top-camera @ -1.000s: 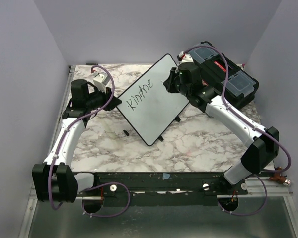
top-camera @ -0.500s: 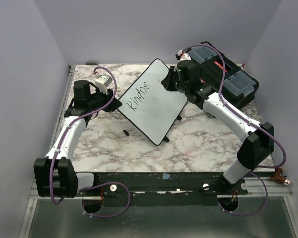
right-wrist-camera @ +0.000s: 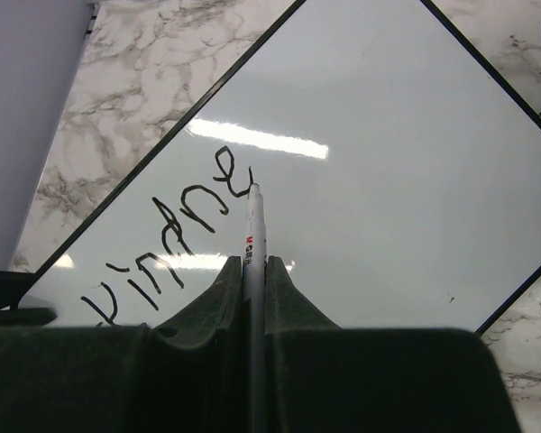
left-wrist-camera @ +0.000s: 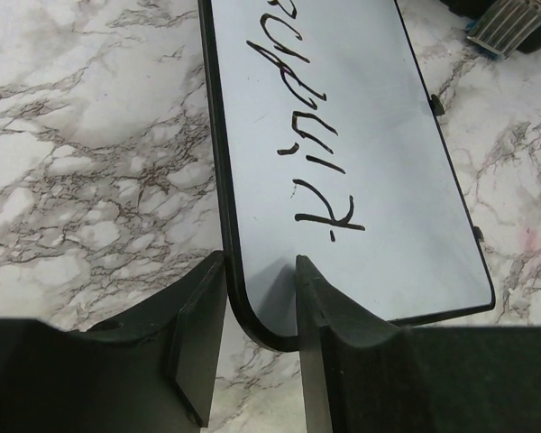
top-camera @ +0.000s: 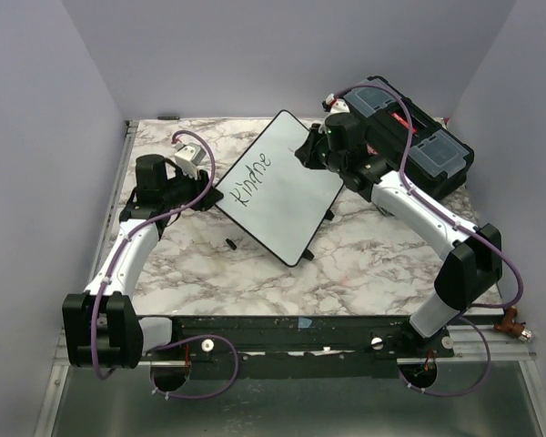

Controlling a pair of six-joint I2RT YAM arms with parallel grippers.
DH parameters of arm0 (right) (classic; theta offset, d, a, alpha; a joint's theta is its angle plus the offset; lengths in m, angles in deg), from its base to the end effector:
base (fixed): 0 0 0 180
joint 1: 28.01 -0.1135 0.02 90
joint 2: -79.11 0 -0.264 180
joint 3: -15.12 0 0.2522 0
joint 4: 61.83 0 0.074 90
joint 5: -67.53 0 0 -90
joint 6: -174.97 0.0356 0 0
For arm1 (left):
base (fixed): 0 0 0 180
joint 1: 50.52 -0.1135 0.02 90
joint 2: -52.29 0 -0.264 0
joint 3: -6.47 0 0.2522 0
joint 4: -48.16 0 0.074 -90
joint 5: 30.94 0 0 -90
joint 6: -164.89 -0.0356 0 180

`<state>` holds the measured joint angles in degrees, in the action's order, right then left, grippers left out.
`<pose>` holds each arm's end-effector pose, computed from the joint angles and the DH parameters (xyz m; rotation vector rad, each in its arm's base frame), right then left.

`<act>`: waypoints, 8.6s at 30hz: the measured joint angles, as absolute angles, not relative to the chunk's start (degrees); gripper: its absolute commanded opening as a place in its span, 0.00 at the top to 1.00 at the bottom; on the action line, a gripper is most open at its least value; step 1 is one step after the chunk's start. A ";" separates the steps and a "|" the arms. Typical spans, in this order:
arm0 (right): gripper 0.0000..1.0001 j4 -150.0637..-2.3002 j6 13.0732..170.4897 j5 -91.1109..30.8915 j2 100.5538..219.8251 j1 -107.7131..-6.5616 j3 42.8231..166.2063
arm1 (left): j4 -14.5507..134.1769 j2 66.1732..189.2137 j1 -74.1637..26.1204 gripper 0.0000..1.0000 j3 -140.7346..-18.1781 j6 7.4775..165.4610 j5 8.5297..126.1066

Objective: Write a sentence on the whiteboard

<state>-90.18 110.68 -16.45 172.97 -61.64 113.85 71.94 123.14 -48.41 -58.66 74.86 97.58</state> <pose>0.3263 0.2126 0.3547 -0.0701 2.0215 0.5640 0.2720 -0.0322 0.2876 0.4444 1.9901 -0.7192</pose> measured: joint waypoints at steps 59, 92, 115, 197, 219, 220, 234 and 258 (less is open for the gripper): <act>0.99 -88.89 111.91 -17.82 169.30 -61.27 108.80 | 80.51 157.28 -46.88 0.46 -95.69 83.64 108.49; 0.99 -90.29 111.88 -17.82 168.01 -61.27 108.80 | 84.55 165.89 -43.80 1.00 -104.52 92.60 115.31; 0.99 -85.59 109.92 -20.47 167.60 -61.11 104.63 | 86.60 159.92 -39.14 1.00 -103.14 87.80 115.13; 0.99 -88.38 109.15 -19.75 173.94 -60.92 108.19 | 87.96 162.22 -38.79 1.00 -103.99 89.46 110.15; 0.99 -88.86 108.91 -25.93 172.56 -60.87 106.09 | 87.94 162.11 -38.77 1.00 -103.99 89.28 110.17; 0.99 -88.86 108.91 -26.20 172.49 -60.87 106.09 | 87.94 162.11 -38.77 1.00 -103.99 89.28 110.19; 0.99 -86.00 112.45 -27.03 168.84 -60.89 107.71 | 87.81 161.26 -38.29 1.00 -103.99 89.30 110.52; 0.99 -91.73 111.82 -14.41 174.74 -60.78 114.05 | 86.80 161.12 -38.29 1.00 -103.36 89.50 110.78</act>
<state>-91.73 111.82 -14.41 174.74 -60.78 114.05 86.80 161.12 -38.29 -103.36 89.50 110.78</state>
